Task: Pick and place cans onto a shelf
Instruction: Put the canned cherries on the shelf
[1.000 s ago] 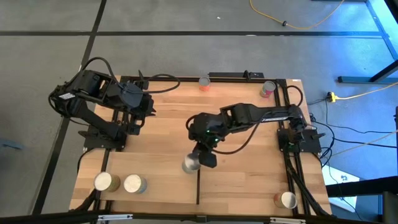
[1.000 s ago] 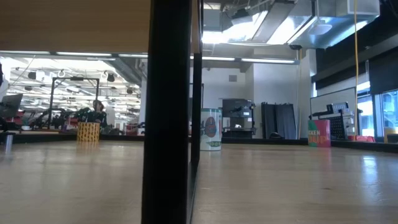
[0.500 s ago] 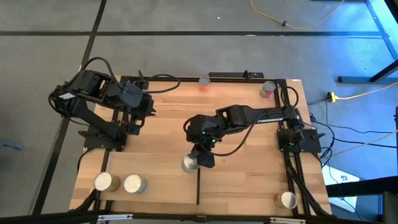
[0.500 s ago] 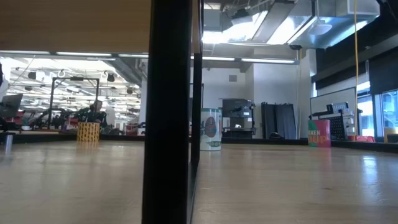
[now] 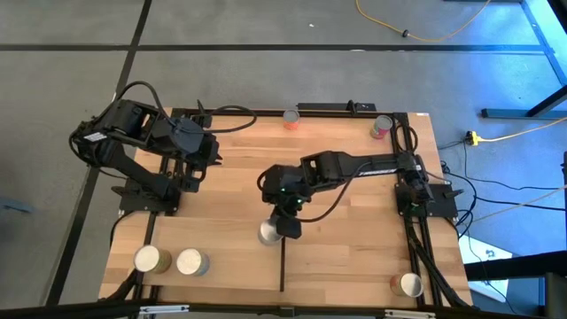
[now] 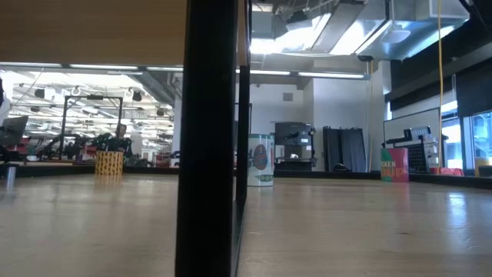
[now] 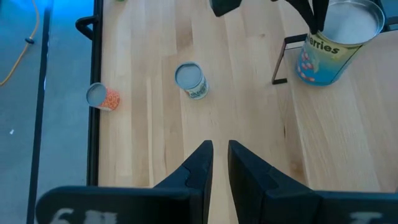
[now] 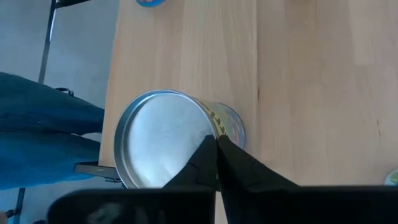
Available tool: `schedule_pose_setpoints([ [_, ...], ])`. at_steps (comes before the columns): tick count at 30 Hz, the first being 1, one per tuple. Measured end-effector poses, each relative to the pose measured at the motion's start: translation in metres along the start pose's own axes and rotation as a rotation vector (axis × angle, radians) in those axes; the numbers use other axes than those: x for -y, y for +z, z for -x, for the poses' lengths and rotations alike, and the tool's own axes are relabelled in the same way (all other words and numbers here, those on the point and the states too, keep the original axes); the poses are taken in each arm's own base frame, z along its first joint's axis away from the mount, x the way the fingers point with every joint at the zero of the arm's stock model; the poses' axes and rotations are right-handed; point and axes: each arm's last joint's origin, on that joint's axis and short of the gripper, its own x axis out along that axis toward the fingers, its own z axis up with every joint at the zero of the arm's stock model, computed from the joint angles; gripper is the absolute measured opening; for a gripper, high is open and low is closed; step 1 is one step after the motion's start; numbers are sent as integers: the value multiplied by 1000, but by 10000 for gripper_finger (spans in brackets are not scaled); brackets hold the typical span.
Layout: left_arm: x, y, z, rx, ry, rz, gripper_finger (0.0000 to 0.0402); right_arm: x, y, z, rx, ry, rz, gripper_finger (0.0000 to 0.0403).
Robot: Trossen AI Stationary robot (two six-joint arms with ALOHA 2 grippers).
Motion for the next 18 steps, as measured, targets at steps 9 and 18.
schedule_pose_setpoints([
  [9, 0, 0, 0, 0, 0, 0, 42, 1, 1, 0, 3, -2, -31, 28],
  [18, 0, 0, 0, 0, 0, 0, 42, 0, 1, 0, 4, 32, -24, 29],
])
